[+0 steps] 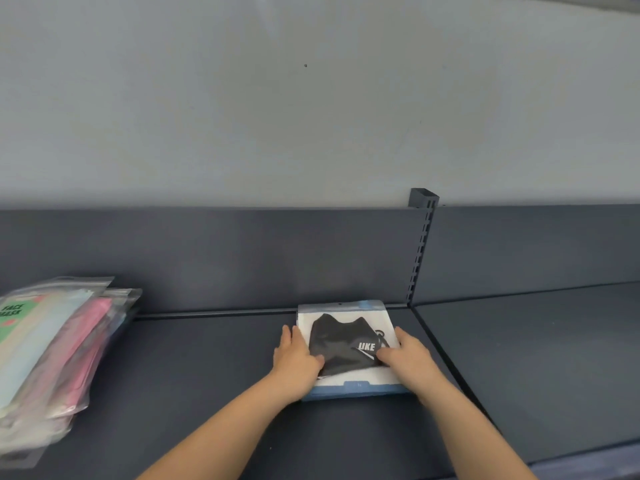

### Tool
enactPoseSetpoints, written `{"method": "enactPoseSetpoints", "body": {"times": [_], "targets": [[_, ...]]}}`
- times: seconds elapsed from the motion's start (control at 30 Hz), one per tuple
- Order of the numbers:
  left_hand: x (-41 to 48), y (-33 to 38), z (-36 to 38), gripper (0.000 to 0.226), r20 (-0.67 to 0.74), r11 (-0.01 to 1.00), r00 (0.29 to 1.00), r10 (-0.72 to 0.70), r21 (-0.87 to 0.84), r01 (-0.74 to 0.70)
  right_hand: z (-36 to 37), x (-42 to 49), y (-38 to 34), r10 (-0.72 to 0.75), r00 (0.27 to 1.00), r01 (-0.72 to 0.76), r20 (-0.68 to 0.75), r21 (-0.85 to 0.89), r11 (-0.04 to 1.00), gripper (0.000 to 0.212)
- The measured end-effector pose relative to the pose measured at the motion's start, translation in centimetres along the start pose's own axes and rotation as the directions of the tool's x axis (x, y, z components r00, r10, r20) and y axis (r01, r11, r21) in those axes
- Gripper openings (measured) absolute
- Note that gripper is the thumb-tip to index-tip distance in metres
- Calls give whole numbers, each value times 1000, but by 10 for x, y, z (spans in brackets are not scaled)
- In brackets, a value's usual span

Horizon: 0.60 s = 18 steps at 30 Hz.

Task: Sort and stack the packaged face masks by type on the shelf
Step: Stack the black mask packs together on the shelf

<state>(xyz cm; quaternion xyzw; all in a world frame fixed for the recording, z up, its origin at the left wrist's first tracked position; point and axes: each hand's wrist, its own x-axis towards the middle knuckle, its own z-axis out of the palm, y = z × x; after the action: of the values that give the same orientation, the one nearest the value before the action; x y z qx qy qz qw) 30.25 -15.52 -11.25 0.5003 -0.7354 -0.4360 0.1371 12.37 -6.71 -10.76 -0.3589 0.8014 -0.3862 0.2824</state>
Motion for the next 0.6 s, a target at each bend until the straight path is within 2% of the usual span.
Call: {"method": "enactPoseSetpoints", "body": {"times": [0.07,0.17,0.23,0.37,0.47,0.6], "targets": [[1,-3,3,83,-17,978,998,57,-200,-59,2,-3,1,-23,999,23,-30,11,1000,47],[4,-1,0,85,-7,928,1000,-6,-372,3,-2,-6,4,-45,999,45,-3,193,980,26],[7,3,-2,82,33,893,998,-59,-445,68,-4,-6,6,-49,999,48,-2,245,968,24],[6,11,-2,83,70,889,996,-49,-451,75,-6,-9,-2,-39,999,39,-6,327,944,20],[9,8,-1,86,68,887,997,-48,-456,74,-3,-2,1,7,1000,-7,2,358,934,56],[8,4,-3,90,51,883,997,-62,-462,79,-2,3,1,4,999,-19,39,389,921,66]]}}
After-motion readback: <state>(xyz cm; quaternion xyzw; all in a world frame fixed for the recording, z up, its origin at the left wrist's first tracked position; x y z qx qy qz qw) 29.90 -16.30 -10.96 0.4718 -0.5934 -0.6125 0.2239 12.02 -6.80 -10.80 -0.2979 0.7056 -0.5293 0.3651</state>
